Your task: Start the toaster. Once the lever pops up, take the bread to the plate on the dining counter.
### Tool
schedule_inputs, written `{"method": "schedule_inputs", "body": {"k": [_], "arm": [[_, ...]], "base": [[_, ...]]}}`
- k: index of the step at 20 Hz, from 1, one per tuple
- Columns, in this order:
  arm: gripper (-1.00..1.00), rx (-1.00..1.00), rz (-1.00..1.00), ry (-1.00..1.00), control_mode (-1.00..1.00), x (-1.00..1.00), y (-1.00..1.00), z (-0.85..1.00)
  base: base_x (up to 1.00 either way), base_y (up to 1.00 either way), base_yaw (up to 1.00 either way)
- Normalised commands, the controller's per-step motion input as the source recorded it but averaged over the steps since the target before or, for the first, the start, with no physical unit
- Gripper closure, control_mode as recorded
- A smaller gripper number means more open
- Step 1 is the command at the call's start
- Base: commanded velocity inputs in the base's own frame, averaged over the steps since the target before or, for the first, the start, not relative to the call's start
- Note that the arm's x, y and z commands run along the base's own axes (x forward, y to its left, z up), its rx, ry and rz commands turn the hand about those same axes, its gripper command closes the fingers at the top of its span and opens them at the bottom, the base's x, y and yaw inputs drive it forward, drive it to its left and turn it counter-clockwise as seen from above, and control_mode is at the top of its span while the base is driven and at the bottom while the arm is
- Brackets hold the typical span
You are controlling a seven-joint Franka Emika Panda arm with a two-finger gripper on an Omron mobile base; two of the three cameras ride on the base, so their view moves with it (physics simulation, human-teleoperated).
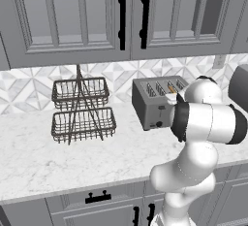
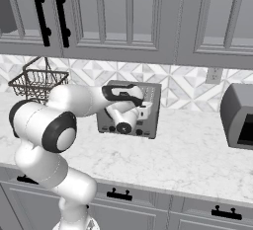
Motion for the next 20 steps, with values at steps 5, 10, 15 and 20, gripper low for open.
{"method": "schedule_inputs", "body": {"k": [5,10,15,20], "arm": [[-1.0,0.0,0.0,0.0,-1.0,0.0,0.05,0.0],[-1.0,0.0,0.0,0.0,-1.0,0.0,0.0,0.0],[-1.0,0.0,0.0,0.0,-1.0,0.0,-0.01,0.0],[-1.0,0.0,0.0,0.0,-1.0,0.0,-0.02,0.0]], "base": [[0.0,0.0,0.0],[0.0,0.0,0.0],[0.0,0.0,0.0],[0.0,0.0,0.0]]}}
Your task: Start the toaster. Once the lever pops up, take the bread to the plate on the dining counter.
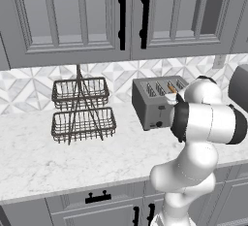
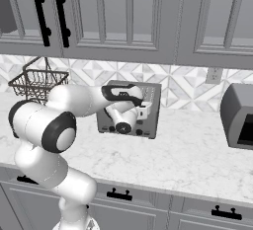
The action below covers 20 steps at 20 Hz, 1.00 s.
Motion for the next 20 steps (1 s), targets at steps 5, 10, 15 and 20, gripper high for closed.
{"method": "schedule_inputs", "body": {"k": [5,10,15,20], "arm": [[-1.0,0.0,0.0,0.0,-1.0,0.0,-0.07,0.0],[-1.0,0.0,0.0,0.0,-1.0,0.0,-0.02,-0.02],[-1.0,0.0,0.0,0.0,-1.0,0.0,0.0,-0.04],[-1.0,0.0,0.0,0.0,-1.0,0.0,0.0,-0.01]], "base": [[0.0,0.0,0.0],[0.0,0.0,0.0],[0.0,0.0,0.0],[0.0,0.0,0.0]]}}
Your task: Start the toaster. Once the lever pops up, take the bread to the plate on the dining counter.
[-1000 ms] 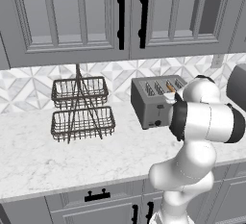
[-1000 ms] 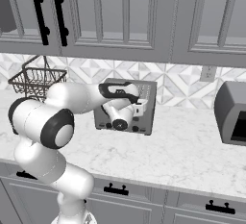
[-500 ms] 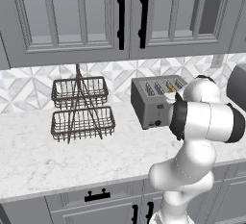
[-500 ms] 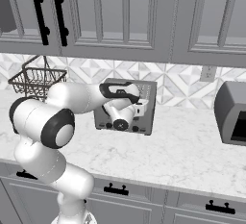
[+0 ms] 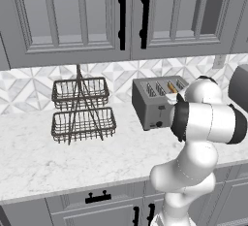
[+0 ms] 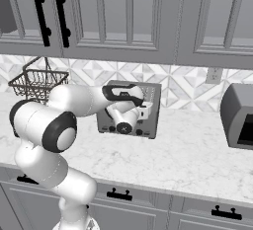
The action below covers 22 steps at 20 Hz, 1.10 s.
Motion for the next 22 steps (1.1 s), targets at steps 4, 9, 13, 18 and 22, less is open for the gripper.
{"method": "schedule_inputs", "body": {"k": [4,9,13,18,22], "arm": [[-1.0,0.0,0.0,0.0,-1.0,0.0,0.0,-0.04],[-1.0,0.0,0.0,0.0,-1.0,0.0,0.0,-0.01],[-1.0,0.0,0.0,0.0,-1.0,0.0,0.0,-0.01],[-1.0,0.0,0.0,0.0,-1.0,0.0,0.02,-0.01],[-1.0,0.0,0.0,0.01,-1.0,0.02,0.07,0.0]], "base": [[0.0,0.0,0.0],[0.0,0.0,0.0],[0.0,0.0,0.0],[0.0,0.0,0.0],[0.0,0.0,0.0]]}}
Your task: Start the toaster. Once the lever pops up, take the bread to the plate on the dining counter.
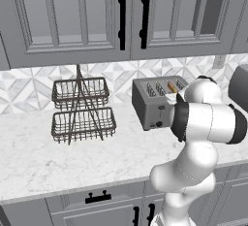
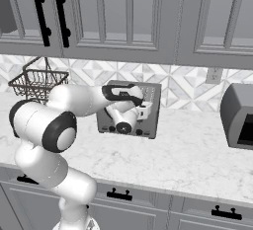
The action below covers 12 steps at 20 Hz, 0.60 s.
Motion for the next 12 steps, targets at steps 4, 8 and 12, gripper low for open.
{"method": "schedule_inputs", "body": {"k": [4,8,12], "arm": [[-1.0,0.0,0.0,0.01,-1.0,0.05,0.09,0.0],[-1.0,0.0,0.0,0.0,-1.0,0.11,0.0,0.0],[-1.0,0.0,0.0,0.0,-1.0,0.03,0.0,0.0]], "base": [[0.0,0.0,0.0],[0.0,0.0,0.0],[0.0,0.0,0.0]]}}
